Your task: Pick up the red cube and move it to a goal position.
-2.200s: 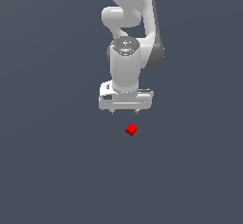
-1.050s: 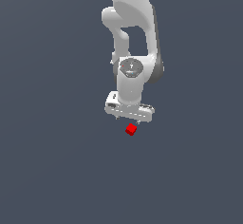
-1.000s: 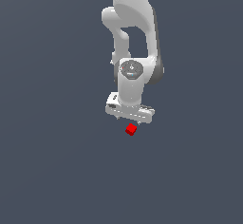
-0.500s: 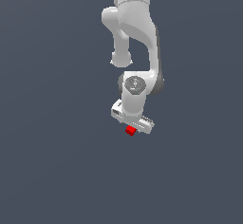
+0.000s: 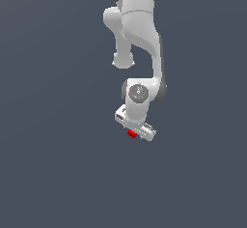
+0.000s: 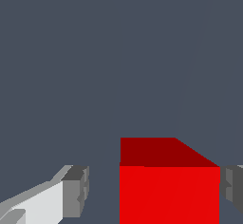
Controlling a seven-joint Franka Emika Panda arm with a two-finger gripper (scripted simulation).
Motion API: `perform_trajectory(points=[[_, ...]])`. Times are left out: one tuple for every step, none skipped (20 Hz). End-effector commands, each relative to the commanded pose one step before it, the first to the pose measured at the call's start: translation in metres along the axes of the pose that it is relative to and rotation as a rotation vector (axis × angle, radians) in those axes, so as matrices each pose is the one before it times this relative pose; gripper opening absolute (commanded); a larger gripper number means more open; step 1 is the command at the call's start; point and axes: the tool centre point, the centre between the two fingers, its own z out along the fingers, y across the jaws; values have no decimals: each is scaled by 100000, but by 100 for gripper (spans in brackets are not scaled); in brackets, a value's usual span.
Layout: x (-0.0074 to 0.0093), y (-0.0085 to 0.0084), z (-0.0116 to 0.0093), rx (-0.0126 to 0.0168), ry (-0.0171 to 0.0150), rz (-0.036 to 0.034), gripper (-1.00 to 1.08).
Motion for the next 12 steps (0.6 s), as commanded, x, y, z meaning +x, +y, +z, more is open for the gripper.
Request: perform_trajectory(points=[[35,-59,139,39,33,806,100],[0,0,0,0,0,0,-100],[0,0,0,0,0,0,-100],[0,0,0,0,0,0,-100],[0,0,0,0,0,0,-100],[0,0,0,0,0,0,-100],[0,0,0,0,0,0,-100],[0,0,0,0,0,0,-100],[0,0,0,0,0,0,-100],[0,0,0,0,0,0,-100],[0,0,0,0,0,0,-100],[-25,-33,-21,29,-10,-62,-100]])
